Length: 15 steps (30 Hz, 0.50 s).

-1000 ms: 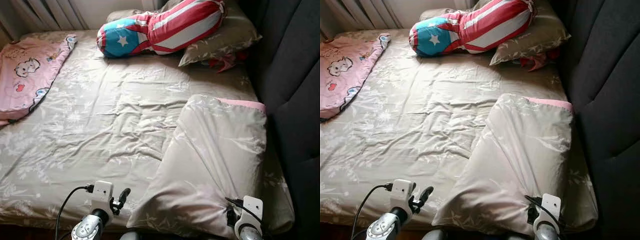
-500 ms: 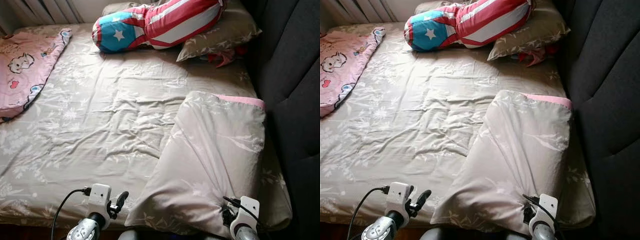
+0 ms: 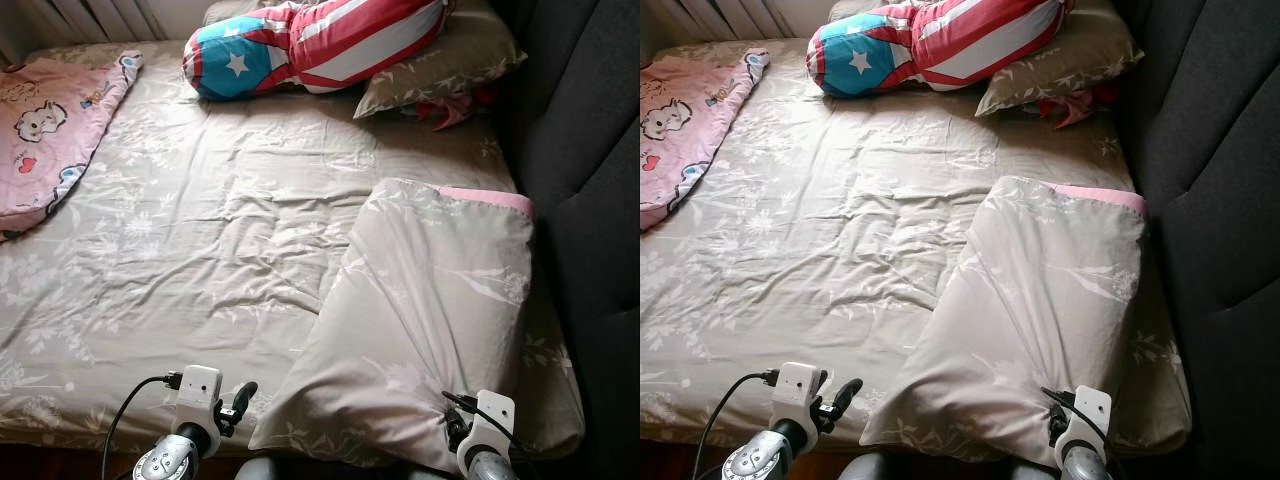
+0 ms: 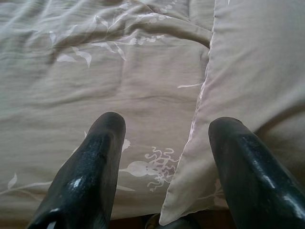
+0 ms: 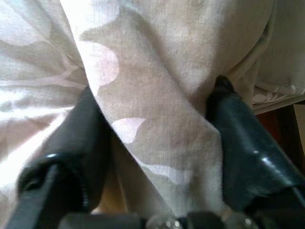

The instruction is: Clean up the room

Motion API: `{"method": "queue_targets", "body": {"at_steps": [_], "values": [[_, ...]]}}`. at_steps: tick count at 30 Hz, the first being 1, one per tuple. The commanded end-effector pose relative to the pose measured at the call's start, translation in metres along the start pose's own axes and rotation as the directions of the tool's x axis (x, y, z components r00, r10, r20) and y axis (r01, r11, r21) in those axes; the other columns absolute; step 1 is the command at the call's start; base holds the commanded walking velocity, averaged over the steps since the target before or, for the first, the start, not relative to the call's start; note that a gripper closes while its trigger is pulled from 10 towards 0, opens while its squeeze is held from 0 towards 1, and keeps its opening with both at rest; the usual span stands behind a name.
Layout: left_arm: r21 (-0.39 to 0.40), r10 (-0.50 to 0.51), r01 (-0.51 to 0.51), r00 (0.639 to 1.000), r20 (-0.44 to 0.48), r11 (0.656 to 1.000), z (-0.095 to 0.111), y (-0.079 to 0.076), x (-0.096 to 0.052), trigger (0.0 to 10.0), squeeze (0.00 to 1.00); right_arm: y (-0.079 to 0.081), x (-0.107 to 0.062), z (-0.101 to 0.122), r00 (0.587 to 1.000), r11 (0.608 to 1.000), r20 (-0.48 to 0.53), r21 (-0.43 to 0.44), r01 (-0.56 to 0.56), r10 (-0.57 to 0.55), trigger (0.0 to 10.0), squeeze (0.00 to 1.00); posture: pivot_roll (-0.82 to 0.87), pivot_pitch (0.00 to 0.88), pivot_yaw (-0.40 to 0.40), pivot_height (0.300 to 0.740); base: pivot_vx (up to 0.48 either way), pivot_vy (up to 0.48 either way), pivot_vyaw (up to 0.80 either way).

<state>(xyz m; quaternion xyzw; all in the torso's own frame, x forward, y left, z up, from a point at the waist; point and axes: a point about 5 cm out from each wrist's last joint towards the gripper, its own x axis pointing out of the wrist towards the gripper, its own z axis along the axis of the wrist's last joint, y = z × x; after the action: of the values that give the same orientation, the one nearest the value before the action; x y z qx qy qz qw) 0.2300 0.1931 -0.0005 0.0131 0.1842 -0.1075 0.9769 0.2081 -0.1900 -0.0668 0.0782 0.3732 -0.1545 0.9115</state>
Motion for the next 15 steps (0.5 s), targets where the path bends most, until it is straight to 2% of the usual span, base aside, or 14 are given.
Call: {"method": "queue_targets", "body": {"at_steps": [1, 15], "values": [[-0.012, 0.001, -0.002, 0.999, -0.052, 1.0, -0.0115, -0.0006, -0.0047, 10.0, 0.0, -0.003, -0.0134, -0.048, 0.984, 1.0, -0.18, -0.014, 0.004, -0.007, 0.0, 0.0, 0.03, 0.29, 0.09, 0.683, 0.0, 0.0, 0.0], [-0.03, 0.002, -0.004, 0.998, -0.058, 1.0, -0.014, -0.0062, 0.0021, 10.0, 0.0, 0.002, -0.0119, -0.0434, 0.987, 0.999, -0.16, -0.026, -0.023, 0.018, 0.0, 0.0, 0.02, 0.276, 0.074, 0.683, 0.0, 0.0, 0.0]]}}
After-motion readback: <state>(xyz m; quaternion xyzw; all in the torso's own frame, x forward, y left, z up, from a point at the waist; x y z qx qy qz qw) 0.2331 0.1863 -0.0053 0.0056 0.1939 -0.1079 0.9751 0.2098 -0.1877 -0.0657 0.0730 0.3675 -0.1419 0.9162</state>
